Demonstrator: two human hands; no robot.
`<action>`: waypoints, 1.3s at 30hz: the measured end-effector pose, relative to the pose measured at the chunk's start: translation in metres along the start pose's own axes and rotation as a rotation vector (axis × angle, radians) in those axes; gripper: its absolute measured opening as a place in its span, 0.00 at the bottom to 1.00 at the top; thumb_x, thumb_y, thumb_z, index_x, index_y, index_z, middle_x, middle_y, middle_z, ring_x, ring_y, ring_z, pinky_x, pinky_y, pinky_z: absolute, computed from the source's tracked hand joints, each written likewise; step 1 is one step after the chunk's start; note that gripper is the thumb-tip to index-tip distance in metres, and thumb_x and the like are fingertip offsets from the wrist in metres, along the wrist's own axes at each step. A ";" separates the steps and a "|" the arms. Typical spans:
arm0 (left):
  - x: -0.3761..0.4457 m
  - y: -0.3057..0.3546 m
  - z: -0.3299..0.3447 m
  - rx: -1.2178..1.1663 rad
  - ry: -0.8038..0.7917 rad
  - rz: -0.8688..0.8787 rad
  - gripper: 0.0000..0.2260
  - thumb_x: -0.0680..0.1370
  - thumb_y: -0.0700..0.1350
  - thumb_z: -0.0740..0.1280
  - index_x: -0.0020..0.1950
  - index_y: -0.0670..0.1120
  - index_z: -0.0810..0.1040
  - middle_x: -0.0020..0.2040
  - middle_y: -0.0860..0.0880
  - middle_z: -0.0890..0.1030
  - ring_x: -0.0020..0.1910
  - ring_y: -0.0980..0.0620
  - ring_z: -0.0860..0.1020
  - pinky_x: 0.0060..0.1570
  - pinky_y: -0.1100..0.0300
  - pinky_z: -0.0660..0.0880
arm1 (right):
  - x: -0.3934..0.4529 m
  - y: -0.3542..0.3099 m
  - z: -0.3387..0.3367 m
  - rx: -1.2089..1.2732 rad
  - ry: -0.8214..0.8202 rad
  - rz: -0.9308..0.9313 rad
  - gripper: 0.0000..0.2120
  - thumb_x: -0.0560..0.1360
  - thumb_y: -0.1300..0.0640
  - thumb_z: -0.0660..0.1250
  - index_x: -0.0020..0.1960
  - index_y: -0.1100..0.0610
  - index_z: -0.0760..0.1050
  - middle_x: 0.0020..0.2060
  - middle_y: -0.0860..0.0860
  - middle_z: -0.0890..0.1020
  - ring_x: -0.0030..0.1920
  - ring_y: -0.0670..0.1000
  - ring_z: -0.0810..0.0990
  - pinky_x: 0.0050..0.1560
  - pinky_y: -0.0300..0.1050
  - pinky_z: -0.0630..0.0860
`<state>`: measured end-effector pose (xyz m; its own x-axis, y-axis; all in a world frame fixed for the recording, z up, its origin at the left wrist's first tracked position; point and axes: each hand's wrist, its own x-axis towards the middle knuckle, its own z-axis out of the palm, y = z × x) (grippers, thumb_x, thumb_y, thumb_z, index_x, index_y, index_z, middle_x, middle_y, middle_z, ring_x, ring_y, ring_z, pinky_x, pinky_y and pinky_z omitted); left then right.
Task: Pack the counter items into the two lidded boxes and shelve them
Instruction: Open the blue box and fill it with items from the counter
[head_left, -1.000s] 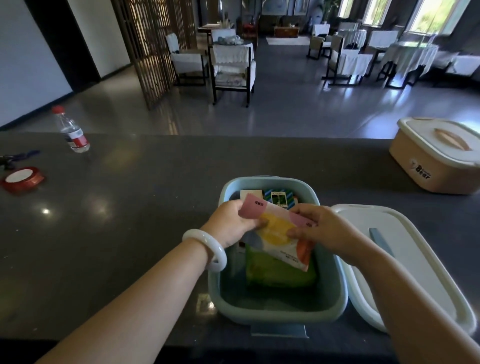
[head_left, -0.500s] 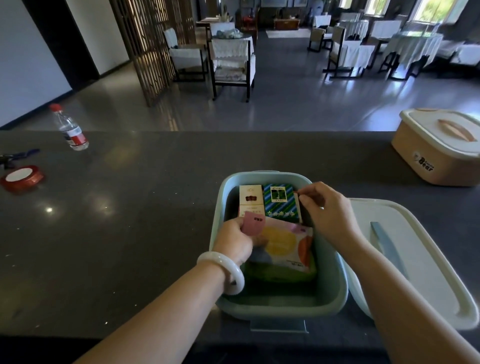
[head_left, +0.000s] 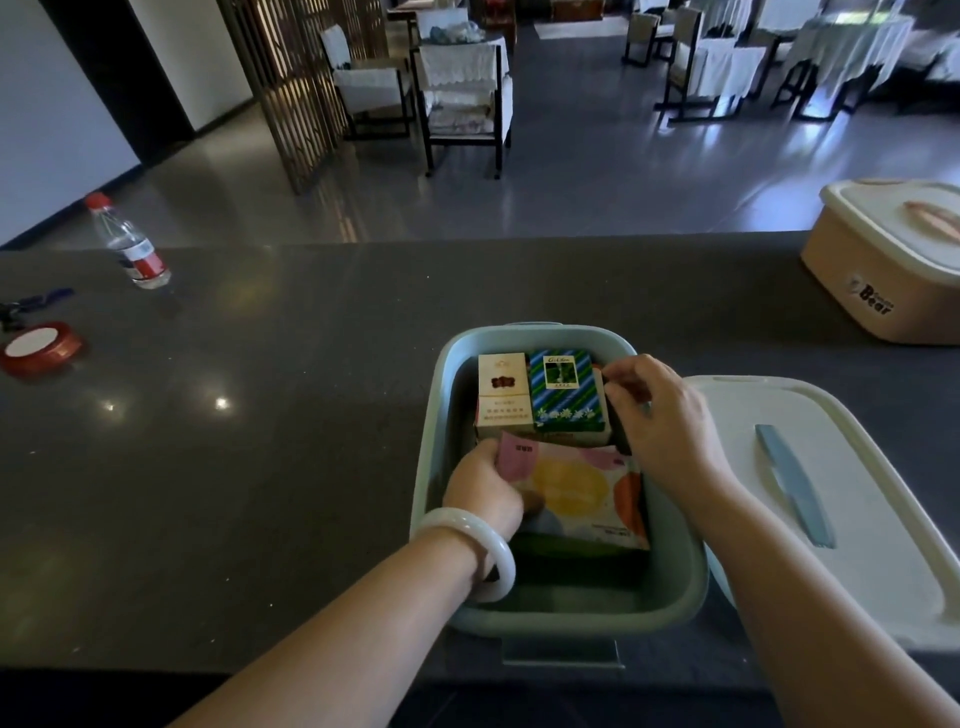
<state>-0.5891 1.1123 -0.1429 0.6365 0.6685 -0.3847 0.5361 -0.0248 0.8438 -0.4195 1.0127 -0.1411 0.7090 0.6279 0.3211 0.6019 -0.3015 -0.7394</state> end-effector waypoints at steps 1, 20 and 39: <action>-0.001 -0.001 0.001 0.033 0.012 0.020 0.14 0.74 0.41 0.71 0.53 0.56 0.72 0.53 0.58 0.77 0.54 0.55 0.73 0.54 0.58 0.68 | 0.000 0.000 0.000 0.009 0.005 0.001 0.06 0.79 0.55 0.64 0.55 0.49 0.77 0.51 0.46 0.80 0.47 0.40 0.79 0.34 0.25 0.72; 0.008 -0.004 0.006 -0.074 0.249 0.071 0.07 0.76 0.42 0.69 0.42 0.53 0.75 0.43 0.55 0.80 0.44 0.58 0.77 0.39 0.63 0.69 | -0.001 -0.001 -0.002 -0.020 -0.017 0.007 0.07 0.79 0.54 0.63 0.55 0.49 0.76 0.51 0.45 0.79 0.47 0.40 0.78 0.37 0.29 0.72; 0.007 0.002 0.005 0.139 0.297 0.078 0.12 0.77 0.45 0.68 0.57 0.50 0.70 0.57 0.50 0.75 0.55 0.50 0.76 0.54 0.56 0.73 | -0.001 0.001 0.000 -0.042 -0.012 -0.014 0.07 0.76 0.56 0.68 0.53 0.50 0.77 0.48 0.46 0.79 0.44 0.41 0.79 0.44 0.38 0.78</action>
<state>-0.5812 1.1129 -0.1460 0.5003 0.8474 -0.1775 0.5756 -0.1725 0.7993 -0.4198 1.0121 -0.1421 0.6965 0.6403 0.3238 0.6267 -0.3230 -0.7092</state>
